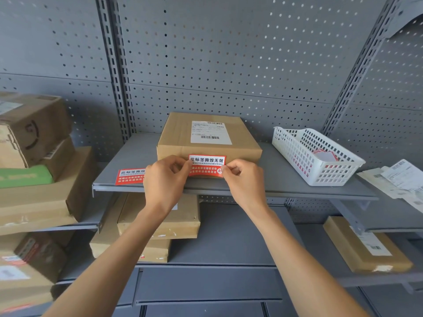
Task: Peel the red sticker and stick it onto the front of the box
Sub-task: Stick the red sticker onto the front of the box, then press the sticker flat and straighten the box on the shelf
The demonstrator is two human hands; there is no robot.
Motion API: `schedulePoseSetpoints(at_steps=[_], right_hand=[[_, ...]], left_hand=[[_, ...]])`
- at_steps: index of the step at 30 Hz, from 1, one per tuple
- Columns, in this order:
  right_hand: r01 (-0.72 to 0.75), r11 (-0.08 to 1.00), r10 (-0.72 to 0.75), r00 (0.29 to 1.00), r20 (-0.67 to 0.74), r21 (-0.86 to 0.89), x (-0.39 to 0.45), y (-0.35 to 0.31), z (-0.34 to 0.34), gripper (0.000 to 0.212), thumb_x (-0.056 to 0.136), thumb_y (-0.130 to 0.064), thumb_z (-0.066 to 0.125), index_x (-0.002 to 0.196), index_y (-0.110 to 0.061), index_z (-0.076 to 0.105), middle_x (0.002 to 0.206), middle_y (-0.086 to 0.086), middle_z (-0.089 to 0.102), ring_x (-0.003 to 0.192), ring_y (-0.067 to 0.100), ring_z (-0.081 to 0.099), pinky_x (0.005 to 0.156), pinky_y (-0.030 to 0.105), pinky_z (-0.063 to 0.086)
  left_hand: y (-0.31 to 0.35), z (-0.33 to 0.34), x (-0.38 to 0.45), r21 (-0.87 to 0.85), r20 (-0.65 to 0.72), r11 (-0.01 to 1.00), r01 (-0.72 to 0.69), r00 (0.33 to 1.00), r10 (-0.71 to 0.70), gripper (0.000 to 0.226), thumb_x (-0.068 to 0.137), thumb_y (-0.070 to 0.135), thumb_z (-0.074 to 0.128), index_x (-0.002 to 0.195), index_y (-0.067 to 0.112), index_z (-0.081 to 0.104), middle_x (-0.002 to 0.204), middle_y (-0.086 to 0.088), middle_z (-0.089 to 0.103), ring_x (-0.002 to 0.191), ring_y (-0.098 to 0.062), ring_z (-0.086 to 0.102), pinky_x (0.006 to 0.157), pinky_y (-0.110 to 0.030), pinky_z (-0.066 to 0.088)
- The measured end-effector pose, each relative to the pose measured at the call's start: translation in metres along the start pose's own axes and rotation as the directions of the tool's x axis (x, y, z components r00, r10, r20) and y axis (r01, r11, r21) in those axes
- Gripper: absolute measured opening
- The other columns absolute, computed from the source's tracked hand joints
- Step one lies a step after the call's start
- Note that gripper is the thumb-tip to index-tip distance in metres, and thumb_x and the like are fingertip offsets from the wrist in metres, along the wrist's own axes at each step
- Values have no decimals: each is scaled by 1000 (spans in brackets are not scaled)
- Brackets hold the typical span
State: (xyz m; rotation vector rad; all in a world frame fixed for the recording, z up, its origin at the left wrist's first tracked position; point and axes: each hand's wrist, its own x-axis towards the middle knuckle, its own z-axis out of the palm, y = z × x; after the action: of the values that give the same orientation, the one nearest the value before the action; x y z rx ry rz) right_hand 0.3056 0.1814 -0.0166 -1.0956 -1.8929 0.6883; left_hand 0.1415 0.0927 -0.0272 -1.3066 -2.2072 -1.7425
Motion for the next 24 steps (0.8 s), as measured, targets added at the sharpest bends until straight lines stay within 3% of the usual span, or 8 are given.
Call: schedulePoseSetpoints(at_steps=[10, 15, 18, 20, 22, 24], right_hand=[[-30, 998, 28, 999, -29, -53, 3, 0, 2, 20, 87, -29, 71, 71, -18, 75, 62, -13, 70, 59, 7, 64, 55, 25, 45], [-15, 989, 7, 999, -54, -144, 4, 3, -2, 34, 85, -44, 72, 64, -18, 70, 58, -9, 69, 60, 15, 65, 55, 30, 49], [18, 985, -33, 996, -88, -172, 1, 8, -8, 33, 86, -42, 74, 65, -18, 68, 59, -9, 67, 59, 16, 64, 57, 36, 53], [80, 985, -106, 981, -165, -154, -3, 12, -11, 24, 87, -34, 75, 72, -18, 66, 70, -9, 66, 66, 15, 62, 63, 40, 54], [160, 979, -191, 938, -288, -130, -8, 14, -14, 17, 86, -27, 77, 84, -17, 64, 90, -5, 60, 79, 15, 57, 75, 44, 52], [182, 977, -212, 905, -369, -113, -9, 15, -14, 24, 85, -27, 78, 101, -17, 62, 110, 0, 56, 101, 19, 56, 92, 48, 49]], left_hand=[[0, -1, -1, 83, -47, 997, 3, 999, 1, 29, 90, 49, 72, 72, 26, 73, 55, 14, 61, 53, -13, 59, 58, -36, 55], [-3, -3, 0, 144, -84, 989, -24, 996, 37, 28, 88, 50, 74, 75, 26, 68, 58, 14, 61, 55, -13, 61, 57, -36, 55], [-3, -6, -3, 193, -138, 978, -80, 985, 107, 25, 87, 45, 77, 77, 24, 67, 62, 10, 62, 59, -17, 61, 54, -36, 52], [-3, -9, -4, 196, -211, 968, -153, 958, 194, 19, 87, 34, 78, 80, 20, 68, 76, 3, 64, 74, -22, 59, 59, -41, 49], [-5, -13, -3, 145, -268, 967, -209, 933, 241, 11, 86, 21, 77, 90, 15, 69, 99, -5, 64, 95, -27, 55, 77, -43, 46], [-4, -15, 1, 77, -263, 978, -195, 942, 208, 22, 88, 18, 76, 108, 14, 67, 124, -7, 60, 116, -27, 50, 94, -37, 36]])
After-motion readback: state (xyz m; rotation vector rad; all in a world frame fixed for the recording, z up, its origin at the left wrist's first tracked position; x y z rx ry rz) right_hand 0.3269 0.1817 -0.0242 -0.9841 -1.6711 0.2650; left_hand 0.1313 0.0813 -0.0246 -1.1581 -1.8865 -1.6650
